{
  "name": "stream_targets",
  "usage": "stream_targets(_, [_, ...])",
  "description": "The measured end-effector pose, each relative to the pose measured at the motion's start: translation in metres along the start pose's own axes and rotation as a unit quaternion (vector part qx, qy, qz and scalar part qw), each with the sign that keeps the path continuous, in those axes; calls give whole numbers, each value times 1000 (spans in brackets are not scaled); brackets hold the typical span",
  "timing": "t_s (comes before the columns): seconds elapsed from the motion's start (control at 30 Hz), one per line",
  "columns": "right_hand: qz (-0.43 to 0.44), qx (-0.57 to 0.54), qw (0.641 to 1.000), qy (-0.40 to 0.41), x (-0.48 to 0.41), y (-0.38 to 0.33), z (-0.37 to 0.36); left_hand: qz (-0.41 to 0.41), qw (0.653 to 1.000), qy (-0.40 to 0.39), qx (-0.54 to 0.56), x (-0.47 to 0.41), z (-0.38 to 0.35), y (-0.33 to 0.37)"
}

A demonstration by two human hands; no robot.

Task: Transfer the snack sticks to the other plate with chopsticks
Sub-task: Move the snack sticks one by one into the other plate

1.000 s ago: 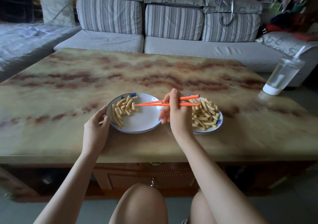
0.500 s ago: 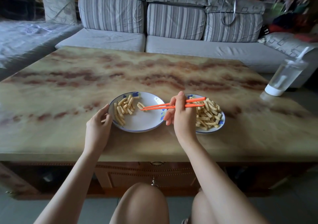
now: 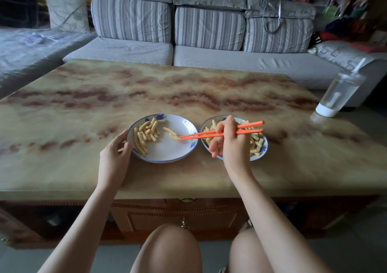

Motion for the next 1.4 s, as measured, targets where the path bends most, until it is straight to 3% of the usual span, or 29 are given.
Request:
stream_targets(0.33, [52,9,992,114,-16,-22,75,-6,1000,4,-3,0,0,0])
stream_targets(0.67, [92,15,994,62,-10,-29,52,-10,1000,2,-5,-1,-1,-1])
stream_targets(1.0, [35,-2,998,-44,-7,0,-22,-5,1000,-1,-2,-2,0,-2])
stream_targets(1.4, [17,-17,998,57,-10,-1,15,-2,1000,-1,-1,-2,0,-2])
Point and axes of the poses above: each hand's wrist, its own x-axis away from the middle knuckle, its own z-axis out of the back of the hand, y = z × x, the point moved 6 cm from there along -x, towards the middle knuckle, and after that the axes turned 14 degrees about z, right-handed, at the moved point
